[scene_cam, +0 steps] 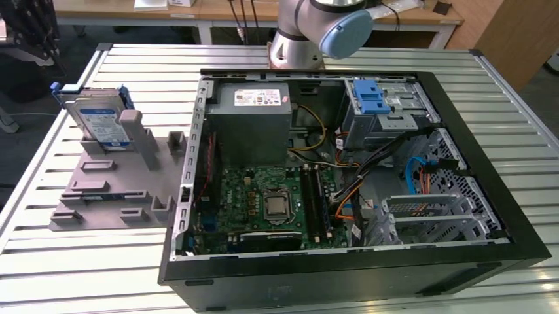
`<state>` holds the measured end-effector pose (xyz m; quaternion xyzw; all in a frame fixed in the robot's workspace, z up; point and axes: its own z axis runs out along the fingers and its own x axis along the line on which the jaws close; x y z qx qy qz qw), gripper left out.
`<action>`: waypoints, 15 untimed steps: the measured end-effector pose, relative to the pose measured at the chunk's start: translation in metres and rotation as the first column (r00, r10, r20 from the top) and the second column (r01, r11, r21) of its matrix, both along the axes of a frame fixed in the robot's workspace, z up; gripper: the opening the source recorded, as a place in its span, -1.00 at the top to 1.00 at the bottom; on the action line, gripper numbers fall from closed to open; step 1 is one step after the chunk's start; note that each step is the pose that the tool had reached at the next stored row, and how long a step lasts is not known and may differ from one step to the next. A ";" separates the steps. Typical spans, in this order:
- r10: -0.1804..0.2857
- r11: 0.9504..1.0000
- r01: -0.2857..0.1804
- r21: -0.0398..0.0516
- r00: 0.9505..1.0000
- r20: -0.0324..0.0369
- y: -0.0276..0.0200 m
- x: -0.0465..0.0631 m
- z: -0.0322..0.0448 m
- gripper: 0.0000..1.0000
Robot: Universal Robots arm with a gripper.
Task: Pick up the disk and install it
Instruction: 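Pick up the disk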
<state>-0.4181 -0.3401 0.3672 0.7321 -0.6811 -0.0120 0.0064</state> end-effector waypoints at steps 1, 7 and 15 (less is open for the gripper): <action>0.000 1.000 0.000 0.000 1.000 0.000 0.0000 0.000 -0.0001 0.79; 0.000 1.000 0.000 0.000 1.000 0.000 0.0000 0.000 -0.0002 0.79; -0.034 0.999 0.034 0.000 0.999 0.003 0.0004 0.000 -0.0034 0.54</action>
